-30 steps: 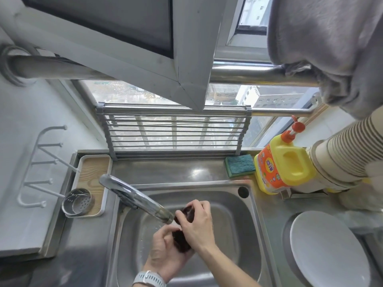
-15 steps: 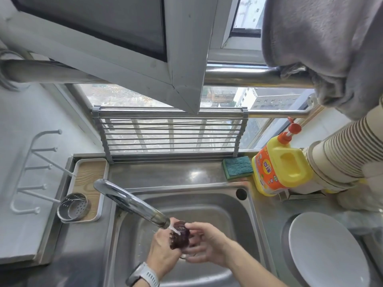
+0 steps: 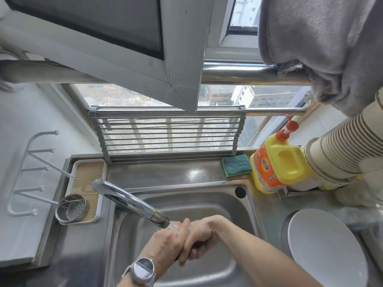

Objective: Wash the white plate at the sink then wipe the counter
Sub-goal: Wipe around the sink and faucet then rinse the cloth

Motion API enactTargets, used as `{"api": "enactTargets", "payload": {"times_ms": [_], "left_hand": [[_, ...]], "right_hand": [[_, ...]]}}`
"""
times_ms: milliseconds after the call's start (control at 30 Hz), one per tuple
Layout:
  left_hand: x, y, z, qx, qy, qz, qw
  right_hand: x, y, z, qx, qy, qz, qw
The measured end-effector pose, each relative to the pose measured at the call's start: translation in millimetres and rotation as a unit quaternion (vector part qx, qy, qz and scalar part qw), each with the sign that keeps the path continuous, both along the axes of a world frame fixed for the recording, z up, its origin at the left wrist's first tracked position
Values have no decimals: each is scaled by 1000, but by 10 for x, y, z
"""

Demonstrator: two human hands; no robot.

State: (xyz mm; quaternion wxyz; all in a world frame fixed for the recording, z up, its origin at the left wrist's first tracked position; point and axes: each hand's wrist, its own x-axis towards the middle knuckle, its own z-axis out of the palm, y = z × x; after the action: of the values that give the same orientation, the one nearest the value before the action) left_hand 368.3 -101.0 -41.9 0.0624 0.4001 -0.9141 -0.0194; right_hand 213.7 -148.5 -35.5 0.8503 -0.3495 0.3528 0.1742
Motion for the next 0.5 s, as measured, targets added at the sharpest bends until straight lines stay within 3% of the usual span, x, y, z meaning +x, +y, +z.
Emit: {"api": "enactTargets", "payload": {"times_ms": [133, 233, 400, 500], "left_hand": [[-70, -59, 13, 125, -95, 41, 987], [-96, -107, 60, 218, -138, 104, 961], [-161, -71, -129, 288, -186, 127, 931], [-187, -21, -190, 280, -179, 131, 934]], "right_hand": [[92, 5, -8, -158, 124, 93, 975], [123, -6, 6, -290, 193, 162, 923], [131, 27, -24, -461, 211, 259, 822], [95, 129, -93, -527, 238, 251, 776]]}}
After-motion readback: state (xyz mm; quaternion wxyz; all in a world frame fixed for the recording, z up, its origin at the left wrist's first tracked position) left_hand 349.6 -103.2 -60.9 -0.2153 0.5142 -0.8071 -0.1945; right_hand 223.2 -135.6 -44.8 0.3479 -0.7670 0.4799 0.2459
